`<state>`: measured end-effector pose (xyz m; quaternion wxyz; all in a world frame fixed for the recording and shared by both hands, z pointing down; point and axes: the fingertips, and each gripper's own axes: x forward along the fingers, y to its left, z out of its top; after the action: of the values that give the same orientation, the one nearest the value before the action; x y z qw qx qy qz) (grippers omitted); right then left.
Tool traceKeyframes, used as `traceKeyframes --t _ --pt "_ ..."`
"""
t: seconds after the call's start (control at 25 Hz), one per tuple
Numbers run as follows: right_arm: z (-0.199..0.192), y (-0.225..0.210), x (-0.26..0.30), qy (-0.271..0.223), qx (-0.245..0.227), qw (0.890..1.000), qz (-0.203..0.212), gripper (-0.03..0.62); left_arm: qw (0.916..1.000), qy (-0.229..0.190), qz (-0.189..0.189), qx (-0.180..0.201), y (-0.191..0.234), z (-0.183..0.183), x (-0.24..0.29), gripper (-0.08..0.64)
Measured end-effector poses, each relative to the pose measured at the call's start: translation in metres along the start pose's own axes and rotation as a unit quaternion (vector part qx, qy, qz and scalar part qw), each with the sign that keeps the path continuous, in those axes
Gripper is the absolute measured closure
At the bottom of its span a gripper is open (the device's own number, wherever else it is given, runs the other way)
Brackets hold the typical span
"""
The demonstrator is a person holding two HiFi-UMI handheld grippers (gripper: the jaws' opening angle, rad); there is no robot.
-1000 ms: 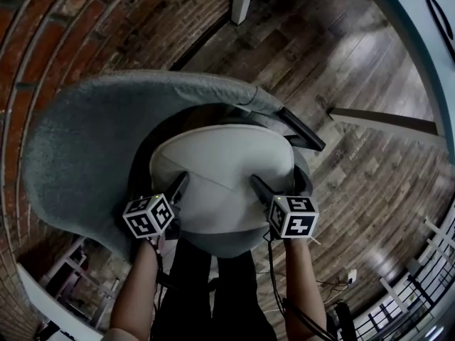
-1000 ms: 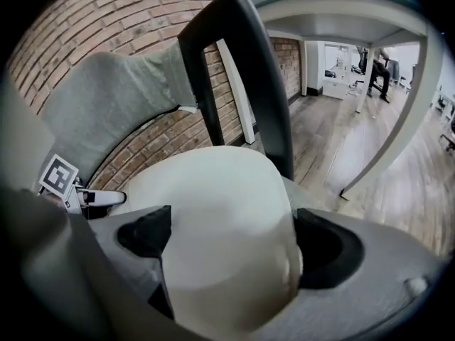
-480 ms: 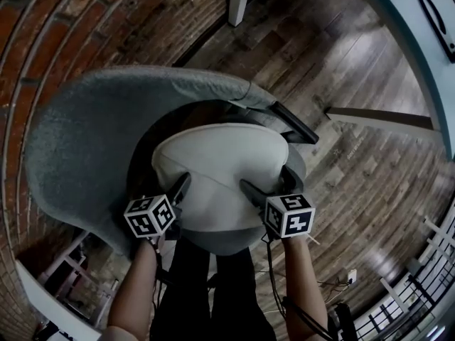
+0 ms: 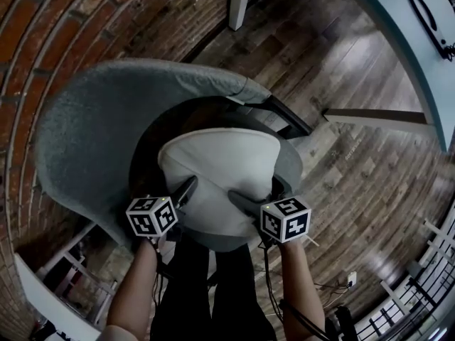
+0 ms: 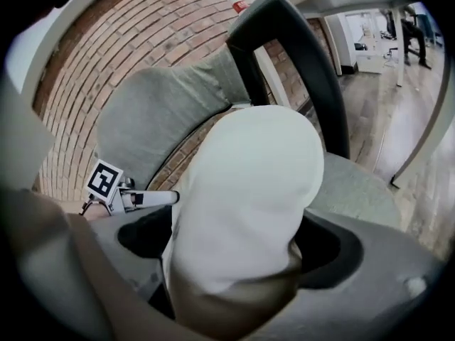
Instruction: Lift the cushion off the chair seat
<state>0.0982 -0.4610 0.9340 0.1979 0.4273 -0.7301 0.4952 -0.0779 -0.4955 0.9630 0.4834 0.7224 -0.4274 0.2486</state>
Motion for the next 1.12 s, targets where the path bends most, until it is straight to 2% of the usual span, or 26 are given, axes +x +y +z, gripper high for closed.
traceKeyframes --t 0.2,0.4,0.64,0.88,1.12 --pt "0.007 0.004 -0.023 -0.021 0.014 0.999 0.023 0.052 0.9997 -0.014 -0.021 0.007 -0.020 0.002 -0.013 0.117" --pt "0.021 0.012 -0.055 -0.036 -0.006 0.999 -0.005 0.052 0.9988 -0.029 -0.028 0.029 -0.051 0.018 -0.038 0.118" --pt "0.045 0.057 -0.147 -0.065 -0.017 0.998 0.012 0.051 0.9961 -0.059 -0.030 0.059 -0.124 0.043 -0.120 0.117" --pt "0.101 0.099 -0.226 -0.104 -0.063 0.993 0.010 0.052 0.9904 -0.106 -0.041 0.079 -0.186 0.091 -0.191 0.117" --pt "0.132 0.142 -0.301 -0.127 -0.102 0.987 0.000 0.051 0.9852 -0.140 -0.044 0.088 -0.241 0.114 -0.264 0.117"
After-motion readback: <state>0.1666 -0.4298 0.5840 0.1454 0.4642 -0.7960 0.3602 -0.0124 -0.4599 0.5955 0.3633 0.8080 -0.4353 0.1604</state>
